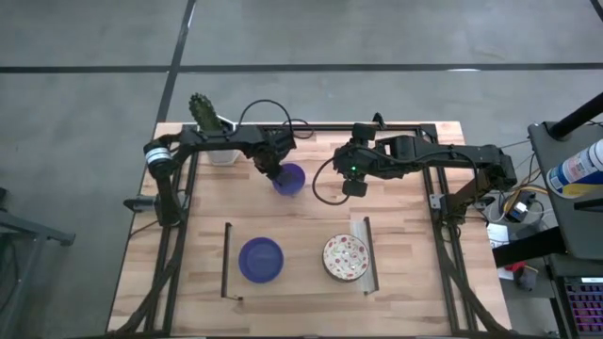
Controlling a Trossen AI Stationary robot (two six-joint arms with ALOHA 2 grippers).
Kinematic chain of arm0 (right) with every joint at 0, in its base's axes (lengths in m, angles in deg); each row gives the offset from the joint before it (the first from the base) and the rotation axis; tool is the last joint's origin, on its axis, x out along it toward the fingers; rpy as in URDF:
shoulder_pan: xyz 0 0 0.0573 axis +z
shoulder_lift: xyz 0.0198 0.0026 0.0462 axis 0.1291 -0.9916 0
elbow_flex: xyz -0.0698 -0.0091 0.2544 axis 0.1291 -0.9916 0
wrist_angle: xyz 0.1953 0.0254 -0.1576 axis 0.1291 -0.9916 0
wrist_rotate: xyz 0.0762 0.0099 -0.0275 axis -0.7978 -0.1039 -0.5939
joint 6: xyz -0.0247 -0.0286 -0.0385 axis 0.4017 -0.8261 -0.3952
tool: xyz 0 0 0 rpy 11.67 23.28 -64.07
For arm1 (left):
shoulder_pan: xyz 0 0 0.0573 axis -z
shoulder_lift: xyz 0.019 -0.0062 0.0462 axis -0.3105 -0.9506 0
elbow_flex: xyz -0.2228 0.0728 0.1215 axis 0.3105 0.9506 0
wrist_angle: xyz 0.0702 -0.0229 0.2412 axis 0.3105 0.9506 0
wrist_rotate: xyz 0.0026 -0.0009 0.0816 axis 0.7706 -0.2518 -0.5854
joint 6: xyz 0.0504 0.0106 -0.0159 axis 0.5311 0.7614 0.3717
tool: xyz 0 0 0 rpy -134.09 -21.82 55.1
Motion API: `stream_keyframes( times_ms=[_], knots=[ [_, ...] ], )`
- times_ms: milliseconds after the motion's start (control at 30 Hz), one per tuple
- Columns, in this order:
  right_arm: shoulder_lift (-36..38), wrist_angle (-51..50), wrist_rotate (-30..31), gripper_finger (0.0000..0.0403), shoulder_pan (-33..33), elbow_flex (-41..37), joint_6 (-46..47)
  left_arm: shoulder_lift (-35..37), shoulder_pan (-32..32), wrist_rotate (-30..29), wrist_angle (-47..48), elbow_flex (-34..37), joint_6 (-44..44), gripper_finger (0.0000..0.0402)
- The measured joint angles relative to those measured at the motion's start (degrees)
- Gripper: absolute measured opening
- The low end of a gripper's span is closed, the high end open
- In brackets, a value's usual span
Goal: Pick & Place Mini bowls
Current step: Stack the blue bowl on the blue bowl on the shelf
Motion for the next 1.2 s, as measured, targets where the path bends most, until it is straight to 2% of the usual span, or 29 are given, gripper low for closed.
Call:
stream_keyframes(
  times_ms=[467, 567, 700, 933, 1200],
  knots=[
    [0.0, 0.0, 0.0, 0.0192, 0.0, 0.0, 0.0, -0.1, 0.1, 3.0, -4.1, 2.6, -0.2, 0.0081],
    [0.0, 0.0, 0.0, 0.0192, 0.0, 0.0, -0.1, -0.1, 0.1, 3.1, -4.1, 2.6, 0.0, 0.0063],
    [0.0, 0.0, 0.0, 0.0192, 0.0, 0.0, 0.1, -0.1, 0.1, 3.2, -4.7, 2.6, 1.6, 0.0011],
    [0.0, 0.0, 0.0, 0.0192, 0.0, 0.0, -0.1, 0.6, 0.3, 4.9, -6.3, 2.1, 3.7, 0.0002],
    [0.0, -0.4, 0.3, 0.0192, 0.0, 0.0, -0.5, 7.2, 0.4, 4.8, -3.8, -2.3, 6.7, 0.0001]
  ],
)
